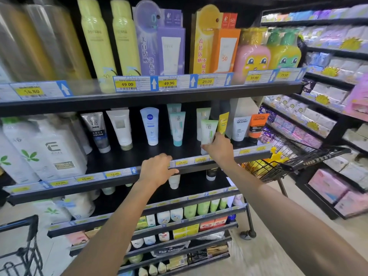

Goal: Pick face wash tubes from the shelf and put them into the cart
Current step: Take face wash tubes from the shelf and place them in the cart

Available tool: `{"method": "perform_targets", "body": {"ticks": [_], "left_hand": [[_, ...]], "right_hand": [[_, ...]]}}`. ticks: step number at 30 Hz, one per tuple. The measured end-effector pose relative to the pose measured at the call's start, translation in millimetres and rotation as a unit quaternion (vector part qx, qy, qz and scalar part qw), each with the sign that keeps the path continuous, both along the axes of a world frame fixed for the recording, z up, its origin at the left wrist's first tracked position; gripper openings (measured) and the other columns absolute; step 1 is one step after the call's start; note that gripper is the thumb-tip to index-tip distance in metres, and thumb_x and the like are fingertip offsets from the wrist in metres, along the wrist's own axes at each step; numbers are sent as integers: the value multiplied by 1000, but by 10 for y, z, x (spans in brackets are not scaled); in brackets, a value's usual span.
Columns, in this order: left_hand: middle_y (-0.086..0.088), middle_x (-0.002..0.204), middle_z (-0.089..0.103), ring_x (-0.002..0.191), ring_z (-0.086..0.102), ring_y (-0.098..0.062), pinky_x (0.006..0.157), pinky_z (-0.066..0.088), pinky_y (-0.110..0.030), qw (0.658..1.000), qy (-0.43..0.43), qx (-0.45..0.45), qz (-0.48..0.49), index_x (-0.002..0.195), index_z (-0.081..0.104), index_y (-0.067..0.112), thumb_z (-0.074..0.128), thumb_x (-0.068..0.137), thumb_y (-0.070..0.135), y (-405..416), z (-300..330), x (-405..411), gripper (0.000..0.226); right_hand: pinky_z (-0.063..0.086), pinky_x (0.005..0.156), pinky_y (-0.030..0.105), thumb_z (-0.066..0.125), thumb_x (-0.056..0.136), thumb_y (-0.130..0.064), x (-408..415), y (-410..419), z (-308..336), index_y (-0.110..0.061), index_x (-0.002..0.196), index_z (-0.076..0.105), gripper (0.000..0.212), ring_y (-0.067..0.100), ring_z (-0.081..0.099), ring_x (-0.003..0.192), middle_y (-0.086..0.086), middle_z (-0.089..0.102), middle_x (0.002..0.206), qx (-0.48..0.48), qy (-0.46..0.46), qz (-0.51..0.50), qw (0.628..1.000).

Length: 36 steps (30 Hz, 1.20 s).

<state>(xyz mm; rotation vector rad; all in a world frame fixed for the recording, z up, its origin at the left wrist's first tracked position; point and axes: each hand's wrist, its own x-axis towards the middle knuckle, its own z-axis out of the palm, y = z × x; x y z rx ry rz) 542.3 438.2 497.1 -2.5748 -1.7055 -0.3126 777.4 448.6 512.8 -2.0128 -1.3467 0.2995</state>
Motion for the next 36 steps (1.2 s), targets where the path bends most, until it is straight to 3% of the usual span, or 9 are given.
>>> {"method": "perform_targets", "body": {"ticks": [16, 23, 27, 36], "left_hand": [[7, 121, 63, 101, 65, -18, 73, 39, -32, 1000, -9, -1, 2, 125, 64, 30, 63, 93, 59, -8, 8, 14, 42], [8, 119, 63, 100, 65, -18, 73, 40, -32, 1000, -10, -10, 4, 122, 64, 31, 63, 93, 60, -17, 21, 16, 41], [8, 118, 63, 101, 65, -19, 74, 41, -33, 1000, -9, -15, 7, 122, 64, 31, 63, 93, 60, -28, 22, 15, 41], [7, 119, 62, 100, 65, -18, 73, 40, -33, 999, -5, -32, 3, 123, 63, 30, 63, 94, 58, -42, 45, 13, 41]], "right_hand": [[59, 88, 52, 80, 87, -27, -20, 250, 4, -10, 111, 62, 34, 38, 67, 111, 14, 70, 120, -1, 8, -12, 1000], [58, 82, 45, 79, 88, -30, -44, 307, 51, -8, 109, 62, 35, 38, 67, 104, 15, 70, 114, -11, 3, -18, 1000], [52, 70, 38, 77, 89, -27, -57, 302, 62, -7, 107, 61, 31, 36, 68, 95, 14, 70, 109, -21, -5, -16, 1000], [50, 70, 38, 75, 91, -37, -76, 21, 81, -9, 107, 60, 36, 38, 68, 95, 12, 70, 103, -20, -49, 5, 999]]}}
